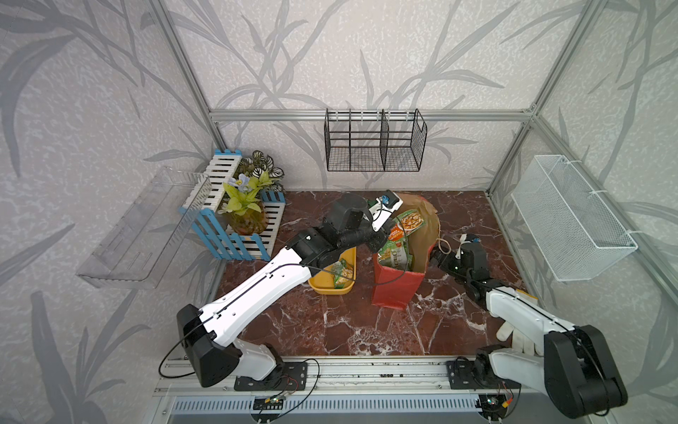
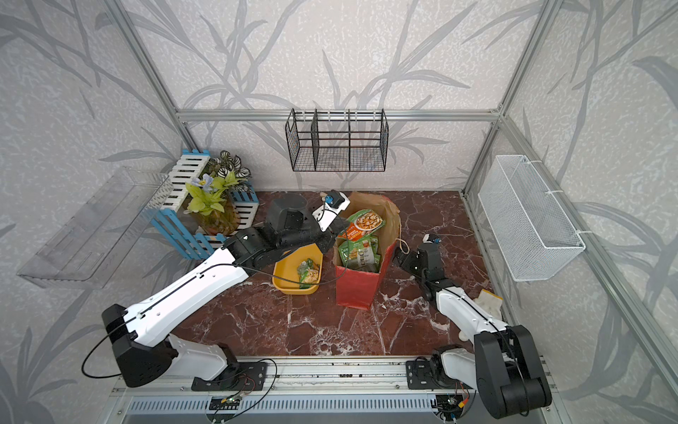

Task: Place the condiment packets inside the bag
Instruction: Place the condiment packet in the paper bag, then pick up the condiment packet from the storage box.

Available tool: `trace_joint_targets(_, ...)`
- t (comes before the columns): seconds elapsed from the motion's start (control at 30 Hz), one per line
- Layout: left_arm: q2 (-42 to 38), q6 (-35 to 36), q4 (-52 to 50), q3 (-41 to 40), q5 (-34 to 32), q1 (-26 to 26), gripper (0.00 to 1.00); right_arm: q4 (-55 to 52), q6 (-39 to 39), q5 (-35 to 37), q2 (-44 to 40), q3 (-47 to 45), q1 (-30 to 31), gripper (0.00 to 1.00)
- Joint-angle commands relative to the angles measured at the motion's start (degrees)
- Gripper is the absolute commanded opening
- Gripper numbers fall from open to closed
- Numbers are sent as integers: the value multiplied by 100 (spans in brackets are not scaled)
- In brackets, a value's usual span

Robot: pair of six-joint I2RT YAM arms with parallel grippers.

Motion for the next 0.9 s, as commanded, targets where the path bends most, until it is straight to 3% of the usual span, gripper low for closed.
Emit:
trace_joint_targets(0.0,-186,243,-3,79,-233,-86,58,-20,3,1,24,135,33,99)
trace_joint_targets(0.03,-210,263,-47,142,-218,-87,74,-20,4,-2,38,137,33,99)
trace_joint_targets(0.13,-331,361,-337,419,-222,-71,98,-7,8,-10,63,148,33,99)
trace_joint_targets(0.3,-482,276,-911,685,-533,324,100,-20,5,-9,37,139,33,99)
trace_joint_targets(0.47,-974,424,-927,-64,195,1632,100,-28,12,-10,-12,139,33,99)
trace_joint_targets(0.57,-1269,974,-1121,-720,670,2189,100,-28,14,-20,-9,138,39,99)
trace_joint_targets(0.73,-1651,2016,-1384,-1813,1358,2796,100,-15,26,-10,25,139,42,99)
trace_joint_targets(0.87,-1544,2133,-921,-2469,1160,2980,93,-9,22,-10,35,138,48,99)
